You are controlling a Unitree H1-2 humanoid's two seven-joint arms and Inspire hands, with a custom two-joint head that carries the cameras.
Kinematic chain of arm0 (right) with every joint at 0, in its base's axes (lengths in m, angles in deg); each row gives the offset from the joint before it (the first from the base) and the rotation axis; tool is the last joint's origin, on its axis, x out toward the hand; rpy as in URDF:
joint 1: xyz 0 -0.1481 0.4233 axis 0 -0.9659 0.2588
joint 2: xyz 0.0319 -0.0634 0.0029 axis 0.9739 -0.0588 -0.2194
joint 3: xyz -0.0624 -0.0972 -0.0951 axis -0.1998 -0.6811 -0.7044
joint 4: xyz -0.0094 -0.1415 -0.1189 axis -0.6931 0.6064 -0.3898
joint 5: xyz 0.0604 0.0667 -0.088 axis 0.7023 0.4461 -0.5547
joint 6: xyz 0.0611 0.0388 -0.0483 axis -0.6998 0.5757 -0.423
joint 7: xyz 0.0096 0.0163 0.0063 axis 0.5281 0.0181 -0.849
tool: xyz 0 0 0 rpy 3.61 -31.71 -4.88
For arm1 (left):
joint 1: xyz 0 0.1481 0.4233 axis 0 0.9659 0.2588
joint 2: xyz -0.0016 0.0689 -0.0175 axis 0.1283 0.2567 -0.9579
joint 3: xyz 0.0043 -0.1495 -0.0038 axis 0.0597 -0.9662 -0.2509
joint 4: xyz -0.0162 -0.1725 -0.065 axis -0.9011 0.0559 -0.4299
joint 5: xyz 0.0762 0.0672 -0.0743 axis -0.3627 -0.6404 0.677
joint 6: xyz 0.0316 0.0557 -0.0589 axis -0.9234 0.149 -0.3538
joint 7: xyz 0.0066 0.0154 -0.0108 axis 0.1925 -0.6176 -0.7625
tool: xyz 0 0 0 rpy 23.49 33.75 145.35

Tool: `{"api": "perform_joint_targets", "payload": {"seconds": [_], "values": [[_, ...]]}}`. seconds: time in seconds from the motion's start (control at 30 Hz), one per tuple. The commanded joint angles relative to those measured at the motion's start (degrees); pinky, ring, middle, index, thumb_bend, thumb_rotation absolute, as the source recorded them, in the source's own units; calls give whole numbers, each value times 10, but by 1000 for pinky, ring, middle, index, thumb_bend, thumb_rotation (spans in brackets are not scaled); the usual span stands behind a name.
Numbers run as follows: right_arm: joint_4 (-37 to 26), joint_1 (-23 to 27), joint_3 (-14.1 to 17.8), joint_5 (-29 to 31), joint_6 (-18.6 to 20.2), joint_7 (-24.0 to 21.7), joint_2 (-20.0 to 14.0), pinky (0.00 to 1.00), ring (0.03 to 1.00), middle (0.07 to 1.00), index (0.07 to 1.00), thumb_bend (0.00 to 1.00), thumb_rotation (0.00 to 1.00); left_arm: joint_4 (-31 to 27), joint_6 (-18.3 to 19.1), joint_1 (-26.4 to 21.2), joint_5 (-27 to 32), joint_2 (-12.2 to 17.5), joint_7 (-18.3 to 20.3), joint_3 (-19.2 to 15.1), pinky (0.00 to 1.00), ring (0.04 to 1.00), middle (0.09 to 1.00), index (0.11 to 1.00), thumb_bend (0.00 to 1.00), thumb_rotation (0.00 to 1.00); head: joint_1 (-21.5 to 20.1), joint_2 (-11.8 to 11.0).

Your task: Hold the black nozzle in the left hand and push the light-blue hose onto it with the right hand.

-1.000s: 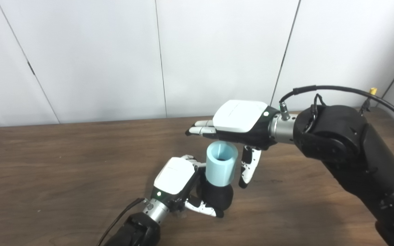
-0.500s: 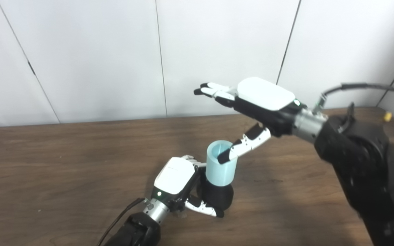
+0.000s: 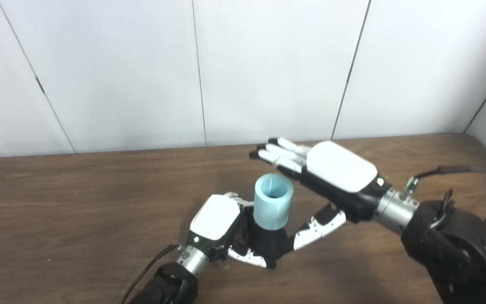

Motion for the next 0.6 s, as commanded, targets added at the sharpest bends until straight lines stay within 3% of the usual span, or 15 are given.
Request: {"api": "perform_joint_targets", "payload": {"seconds": [0.0,0.17,0.57], "values": [[-22,-5,-2,-19,-25,23,-9,912,1000,993,971,854,684,75,42,74,-14,29,76,24,744,563,469,498,525,0,-1,0],[-12,-36,-9,-44,-45,35,-3,893,1000,980,934,877,678,77,39,75,-14,30,71,24,726,555,462,502,525,0,0,0],[2,-74,-22,-78,-48,40,4,906,1000,995,956,881,690,75,41,76,-12,31,76,23,730,565,470,497,525,0,2,1]]}}
